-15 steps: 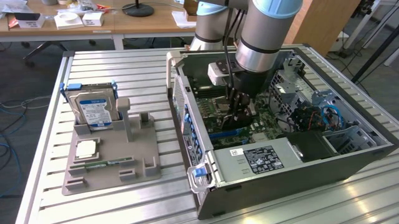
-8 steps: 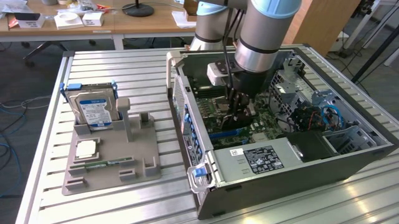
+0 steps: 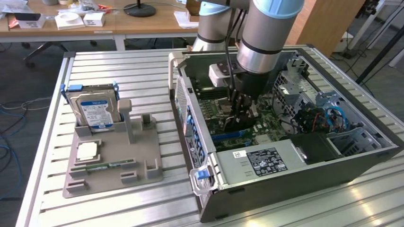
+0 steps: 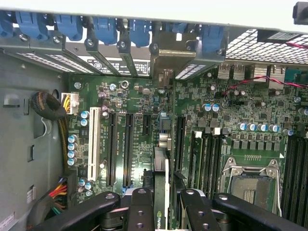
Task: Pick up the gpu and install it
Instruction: 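Insert the gpu into the slot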
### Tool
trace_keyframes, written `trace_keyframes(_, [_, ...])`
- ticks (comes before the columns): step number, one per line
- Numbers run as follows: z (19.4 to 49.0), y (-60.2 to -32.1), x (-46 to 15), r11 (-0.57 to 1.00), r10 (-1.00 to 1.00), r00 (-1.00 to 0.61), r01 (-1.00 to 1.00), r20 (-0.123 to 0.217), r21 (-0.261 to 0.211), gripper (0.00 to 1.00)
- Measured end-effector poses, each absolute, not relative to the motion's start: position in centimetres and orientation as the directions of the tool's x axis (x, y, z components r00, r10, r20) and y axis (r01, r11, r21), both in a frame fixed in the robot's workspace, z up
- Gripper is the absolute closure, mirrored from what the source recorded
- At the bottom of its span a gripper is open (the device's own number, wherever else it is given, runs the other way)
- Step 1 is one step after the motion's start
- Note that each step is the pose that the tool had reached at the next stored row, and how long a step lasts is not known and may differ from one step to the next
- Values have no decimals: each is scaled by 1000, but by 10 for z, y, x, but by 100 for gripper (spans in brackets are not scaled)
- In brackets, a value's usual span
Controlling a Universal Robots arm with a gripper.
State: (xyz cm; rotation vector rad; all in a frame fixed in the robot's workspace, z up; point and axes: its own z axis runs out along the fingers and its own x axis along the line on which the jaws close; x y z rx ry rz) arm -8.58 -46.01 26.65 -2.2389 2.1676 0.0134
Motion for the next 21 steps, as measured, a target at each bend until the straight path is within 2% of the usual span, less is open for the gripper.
trace_keyframes(21, [267, -460, -89, -32, -999, 33, -999, -24, -12, 74])
